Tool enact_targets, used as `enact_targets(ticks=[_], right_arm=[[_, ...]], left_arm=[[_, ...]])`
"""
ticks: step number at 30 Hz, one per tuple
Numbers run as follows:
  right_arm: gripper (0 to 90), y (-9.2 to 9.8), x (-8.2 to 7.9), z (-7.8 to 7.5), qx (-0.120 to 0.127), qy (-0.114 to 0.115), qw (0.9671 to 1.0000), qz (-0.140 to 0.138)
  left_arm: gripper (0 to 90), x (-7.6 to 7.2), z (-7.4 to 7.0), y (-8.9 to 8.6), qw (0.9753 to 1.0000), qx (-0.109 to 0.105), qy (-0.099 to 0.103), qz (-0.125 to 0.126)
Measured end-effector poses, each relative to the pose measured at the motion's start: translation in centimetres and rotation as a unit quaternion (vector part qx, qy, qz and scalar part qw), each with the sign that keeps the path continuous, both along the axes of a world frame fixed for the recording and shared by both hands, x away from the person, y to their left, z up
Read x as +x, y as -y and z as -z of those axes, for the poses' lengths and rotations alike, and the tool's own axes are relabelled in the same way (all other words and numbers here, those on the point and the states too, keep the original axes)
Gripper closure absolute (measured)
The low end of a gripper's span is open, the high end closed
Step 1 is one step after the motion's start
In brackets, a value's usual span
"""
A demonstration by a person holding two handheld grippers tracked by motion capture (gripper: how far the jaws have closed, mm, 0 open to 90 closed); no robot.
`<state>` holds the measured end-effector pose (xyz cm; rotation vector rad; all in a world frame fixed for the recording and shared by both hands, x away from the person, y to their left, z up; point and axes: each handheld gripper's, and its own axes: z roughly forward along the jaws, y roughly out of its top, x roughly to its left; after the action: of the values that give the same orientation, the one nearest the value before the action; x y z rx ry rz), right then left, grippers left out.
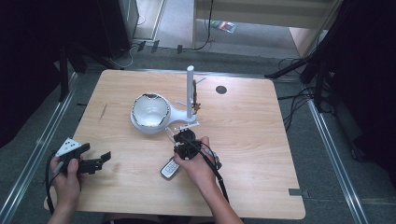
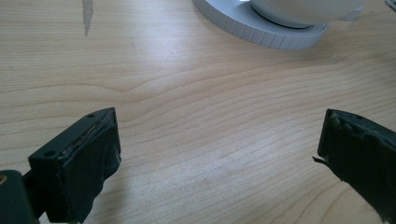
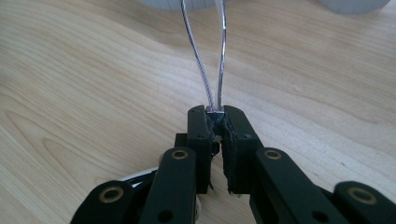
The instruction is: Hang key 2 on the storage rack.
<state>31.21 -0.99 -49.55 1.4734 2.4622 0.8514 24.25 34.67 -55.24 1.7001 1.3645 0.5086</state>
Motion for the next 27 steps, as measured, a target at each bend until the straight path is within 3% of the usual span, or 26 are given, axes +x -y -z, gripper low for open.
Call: enact_targets(ticks=[7,27], right_arm=[[83.3,0.2,-0.4,-0.7,0.012,0.038,0.9992,0.008],[83.3,1.3,-1.0,-2.0,0.044,0.084,0.9955,0.005]], left_arm=[[0.0,0.0,0.0,0.0,1.0,0.0,0.0,0.0],[0.0,0.0,0.0,0.0,1.0,0.001,0.0,0.0]])
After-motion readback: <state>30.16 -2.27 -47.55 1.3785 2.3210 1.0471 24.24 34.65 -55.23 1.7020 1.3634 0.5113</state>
